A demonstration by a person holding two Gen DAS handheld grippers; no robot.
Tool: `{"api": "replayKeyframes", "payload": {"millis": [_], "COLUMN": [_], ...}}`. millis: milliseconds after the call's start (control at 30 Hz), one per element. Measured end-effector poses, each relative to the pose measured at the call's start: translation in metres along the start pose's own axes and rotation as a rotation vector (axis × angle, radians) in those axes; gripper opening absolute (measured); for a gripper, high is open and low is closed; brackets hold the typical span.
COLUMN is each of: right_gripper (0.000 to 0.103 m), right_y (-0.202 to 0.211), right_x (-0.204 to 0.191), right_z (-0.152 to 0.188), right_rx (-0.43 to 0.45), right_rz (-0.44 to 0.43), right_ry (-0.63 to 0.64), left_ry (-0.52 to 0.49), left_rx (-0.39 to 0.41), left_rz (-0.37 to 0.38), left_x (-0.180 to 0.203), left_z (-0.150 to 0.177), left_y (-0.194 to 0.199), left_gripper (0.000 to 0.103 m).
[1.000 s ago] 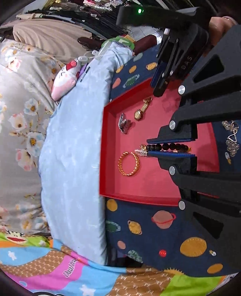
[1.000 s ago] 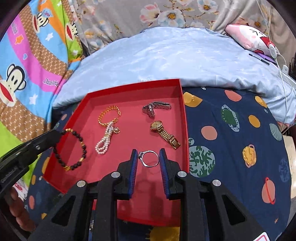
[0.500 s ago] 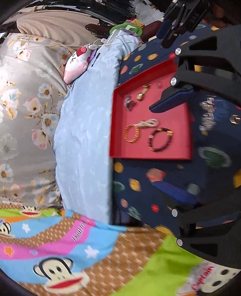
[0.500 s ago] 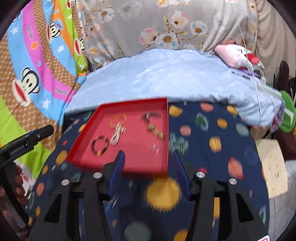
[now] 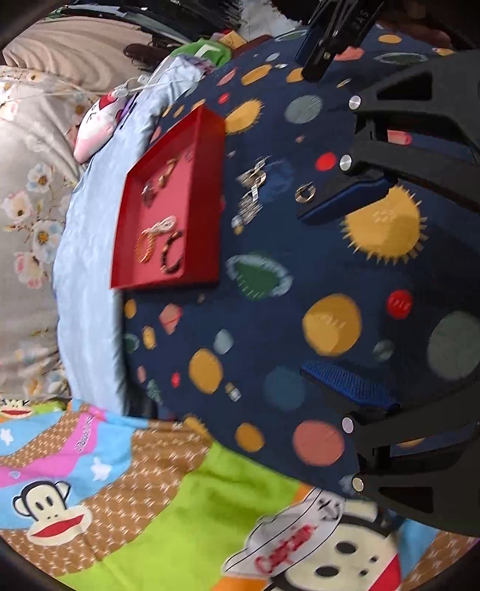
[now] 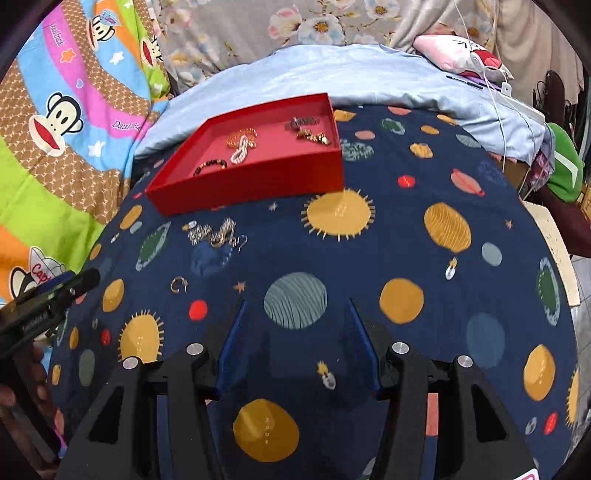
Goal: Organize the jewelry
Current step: 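Close the left gripper on the gold hoop earring while the right moves to the silver earrings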
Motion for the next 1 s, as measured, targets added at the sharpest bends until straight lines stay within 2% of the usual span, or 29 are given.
{"api": "replayKeyframes", "payload": {"millis": [100,200,433,500,700,733,800,867,1000], "right_gripper": [0.053,0.053,0.053,0.053,0.053,0.053,0.053,0.053,0.053], "right_y": [-0.002,-0.003,-0.008,-0.008,-0.013,-0.013,-0.015,-0.018,-0.024], "right_x": [-0.006,-0.010,-0.005,-0.003,0.005,0.005,0.006,0.006,0.000], "right_z": [0.002,0.001,0.000,-0.001,-0.005,-0.005,-0.007,-0.009,-0.013], "right_rx": [-0.004,0.001,-0.003,-0.002,-0.005,-0.006,-0.006,-0.007,-0.011], "right_rz": [-0.005,0.021,0.012,0.012,0.011,0.011,0.008,0.002,-0.021], "right_ry": [0.007,0.035,0.013,0.008,-0.009,-0.011,-0.013,-0.014,-0.010], "left_ry": [0.001,-0.008,-0.008,-0.014,-0.026,-0.027,-0.040,-0.047,-0.054], "left_rx": [-0.018,-0.030,-0.037,-0.039,-0.082,-0.070,-0.061,-0.057,-0.058], "left_rz": [0.040,0.049,0.083,0.092,0.084,0.077,0.070,0.069,0.087], "left_x": [0.013,0.027,0.054,0.063,0.074,0.074,0.075,0.074,0.074], "left_z": [0.009,0.013,0.008,0.005,0.006,0.007,0.007,0.008,0.007], "left_y": [-0.005,-0.010,-0.025,-0.033,-0.061,-0.061,-0.061,-0.061,-0.061], "left_gripper": [0.074,0.074,0.073,0.070,0.040,0.035,0.031,0.015,0.015]}}
Point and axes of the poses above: each gripper's, at about its wrist camera, not at the fingertips, and y roughly against the way its jaws point, x to its right, z to its underside, the point moved 5 cm from there along -y, roughly the way its jaws point
